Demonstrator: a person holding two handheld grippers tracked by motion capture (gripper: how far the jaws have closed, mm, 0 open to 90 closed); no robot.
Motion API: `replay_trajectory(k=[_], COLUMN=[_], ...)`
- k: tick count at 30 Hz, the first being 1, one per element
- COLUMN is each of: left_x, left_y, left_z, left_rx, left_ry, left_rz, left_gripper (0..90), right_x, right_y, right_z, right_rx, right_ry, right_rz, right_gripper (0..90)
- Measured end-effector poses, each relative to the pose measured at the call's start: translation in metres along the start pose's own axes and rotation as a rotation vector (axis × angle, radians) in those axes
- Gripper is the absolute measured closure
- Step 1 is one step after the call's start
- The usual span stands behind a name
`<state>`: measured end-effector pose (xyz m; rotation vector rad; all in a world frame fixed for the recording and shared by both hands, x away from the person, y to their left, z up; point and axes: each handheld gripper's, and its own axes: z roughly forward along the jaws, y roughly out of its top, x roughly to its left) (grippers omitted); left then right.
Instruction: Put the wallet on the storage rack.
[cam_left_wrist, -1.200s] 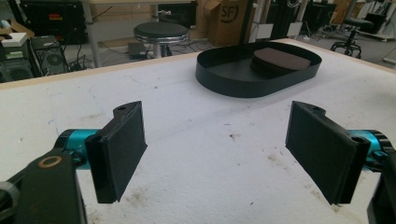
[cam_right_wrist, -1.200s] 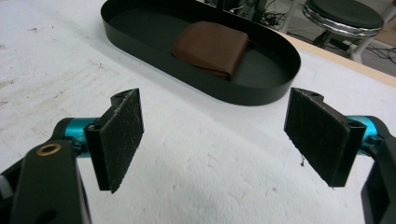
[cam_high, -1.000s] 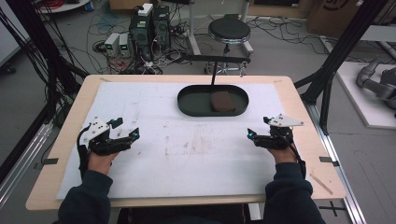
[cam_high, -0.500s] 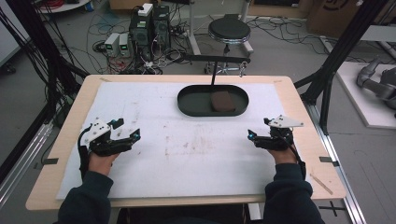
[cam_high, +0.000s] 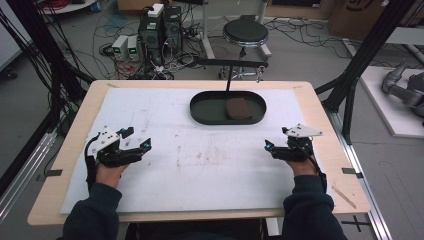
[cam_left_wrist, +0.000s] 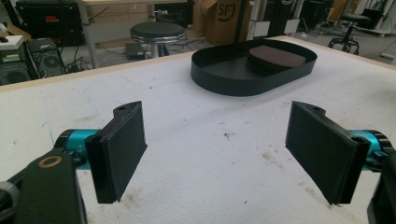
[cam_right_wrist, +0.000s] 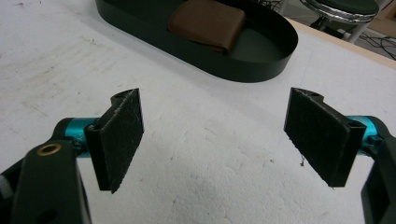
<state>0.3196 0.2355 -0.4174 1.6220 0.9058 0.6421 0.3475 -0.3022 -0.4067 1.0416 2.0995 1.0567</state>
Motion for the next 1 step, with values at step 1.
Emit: replay_trajectory(k=[1], left_x=[0.0000], left_y=[-0.0001], left_z=[0.0001], left_rx=[0.001], left_ry=[0.000], left_rz=[0.001], left_gripper=[19.9], right_x=[0.0000], right_y=[-0.0001], right_z=[0.0002], right_rx=[0.003], right_ry=[-0.001], right_rz=[-0.003], right_gripper=[20.2])
